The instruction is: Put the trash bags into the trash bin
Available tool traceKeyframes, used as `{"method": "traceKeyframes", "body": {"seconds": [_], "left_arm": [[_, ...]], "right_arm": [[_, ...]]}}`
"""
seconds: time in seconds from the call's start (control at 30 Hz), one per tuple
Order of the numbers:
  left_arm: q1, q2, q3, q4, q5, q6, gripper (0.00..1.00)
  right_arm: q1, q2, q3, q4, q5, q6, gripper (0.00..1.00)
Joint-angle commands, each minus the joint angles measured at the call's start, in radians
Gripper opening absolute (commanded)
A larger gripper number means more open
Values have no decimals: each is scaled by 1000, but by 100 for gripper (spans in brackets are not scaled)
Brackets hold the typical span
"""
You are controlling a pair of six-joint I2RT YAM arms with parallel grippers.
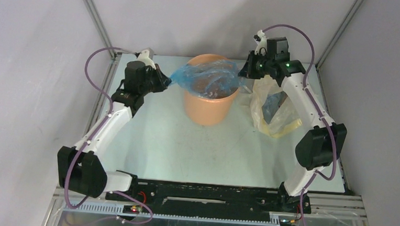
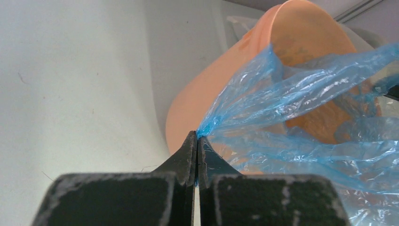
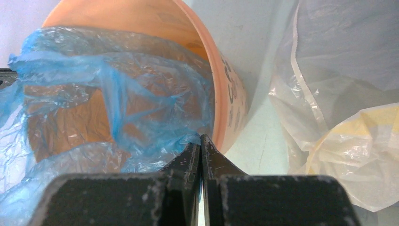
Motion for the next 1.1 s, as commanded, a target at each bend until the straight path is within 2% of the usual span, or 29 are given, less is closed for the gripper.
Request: {"method": "traceKeyframes", "body": {"seconds": [0.0,0.23,0.5,0.6,0.7,0.83,0.93,1.07], "left_arm": [[9,-38,52,63,39,-17,0],[16,-11,105,63,52,-19,0],[53,-31,38,92,22,-41,0],[57,-25,17,110,47,-48,0],[56,-21,8,133,92,-59,0],[56,-29,12,147,119,-72,0],[56,-37,21,147,128,-79,0],[56,-36,36,147,131,-81,0]], "right_arm": [[0,-57,78,10,-34,6,4],[3,-64,118,-21,-65,11,4],[-31,-61,16,-1,-30,9,12],[-32,-57,8,-14,-3,-1,20],[-32,-76,11,-33,13,-9,34],[-23,-134,13,-56,58,-20,62],[9,-186,19,-76,81,-54,70],[89,-259,36,-91,115,-165,73]]}}
